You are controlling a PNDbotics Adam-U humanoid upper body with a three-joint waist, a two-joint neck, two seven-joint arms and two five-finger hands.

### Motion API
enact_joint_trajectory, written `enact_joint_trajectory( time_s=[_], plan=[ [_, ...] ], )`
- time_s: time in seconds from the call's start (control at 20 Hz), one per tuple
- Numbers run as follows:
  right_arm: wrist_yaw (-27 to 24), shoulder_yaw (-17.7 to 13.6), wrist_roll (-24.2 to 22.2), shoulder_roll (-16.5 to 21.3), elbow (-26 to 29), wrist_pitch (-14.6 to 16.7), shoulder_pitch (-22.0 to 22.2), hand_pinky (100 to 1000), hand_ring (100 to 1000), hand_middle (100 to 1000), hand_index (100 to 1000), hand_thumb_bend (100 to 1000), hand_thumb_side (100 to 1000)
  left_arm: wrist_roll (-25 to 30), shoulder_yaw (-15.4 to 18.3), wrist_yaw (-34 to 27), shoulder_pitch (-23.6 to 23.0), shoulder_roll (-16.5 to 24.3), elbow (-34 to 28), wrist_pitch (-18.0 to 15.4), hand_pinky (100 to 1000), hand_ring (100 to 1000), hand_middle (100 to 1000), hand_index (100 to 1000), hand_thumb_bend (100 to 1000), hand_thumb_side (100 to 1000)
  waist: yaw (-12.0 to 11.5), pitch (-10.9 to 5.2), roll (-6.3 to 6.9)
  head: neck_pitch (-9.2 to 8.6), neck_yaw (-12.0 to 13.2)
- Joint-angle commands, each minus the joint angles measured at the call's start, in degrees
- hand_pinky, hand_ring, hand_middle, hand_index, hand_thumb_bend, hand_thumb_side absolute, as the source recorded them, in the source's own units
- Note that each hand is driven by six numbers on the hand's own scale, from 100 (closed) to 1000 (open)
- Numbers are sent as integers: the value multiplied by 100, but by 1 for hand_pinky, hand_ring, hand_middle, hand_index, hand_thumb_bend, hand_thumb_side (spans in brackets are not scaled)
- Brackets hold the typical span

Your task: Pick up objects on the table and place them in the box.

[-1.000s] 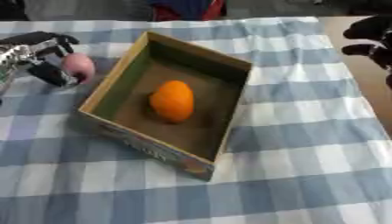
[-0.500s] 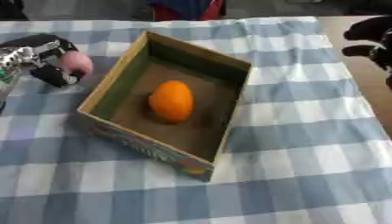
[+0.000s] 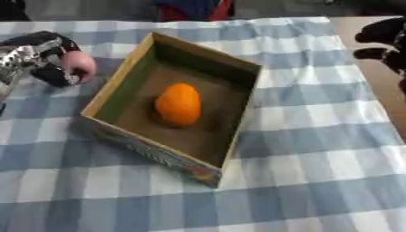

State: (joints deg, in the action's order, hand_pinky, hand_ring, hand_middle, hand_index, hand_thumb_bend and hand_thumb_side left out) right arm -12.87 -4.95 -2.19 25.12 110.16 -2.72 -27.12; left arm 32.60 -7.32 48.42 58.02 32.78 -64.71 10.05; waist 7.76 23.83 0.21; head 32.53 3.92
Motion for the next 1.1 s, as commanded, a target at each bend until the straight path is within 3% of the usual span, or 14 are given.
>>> enact_joint_trajectory(
  time_s=[0.05,0.45,0.65,1.1],
  plan=[
    [5,-66,-8,145,47,8,-16,693,745,643,870,100,1000,-1,6,-48,122,174,-207,-17,197,673,637,757,100,154,-15,-203,-11,24,-26],
    [-29,-66,1,101,58,-6,8,693,745,644,870,100,1000,-86,-54,-121,142,207,-631,-33,152,639,610,741,100,261,-47,-299,-19,53,-55],
    [-45,-66,7,82,67,-12,18,693,745,644,870,100,1000,-174,-126,-128,154,220,-935,-68,144,636,613,744,100,267,-60,-349,-19,61,-75],
    [-74,-56,15,42,101,-36,22,692,745,644,870,100,1000,-255,-532,-268,317,40,-2185,-500,128,633,617,748,100,283,-71,-438,5,101,-92]
  ],
)
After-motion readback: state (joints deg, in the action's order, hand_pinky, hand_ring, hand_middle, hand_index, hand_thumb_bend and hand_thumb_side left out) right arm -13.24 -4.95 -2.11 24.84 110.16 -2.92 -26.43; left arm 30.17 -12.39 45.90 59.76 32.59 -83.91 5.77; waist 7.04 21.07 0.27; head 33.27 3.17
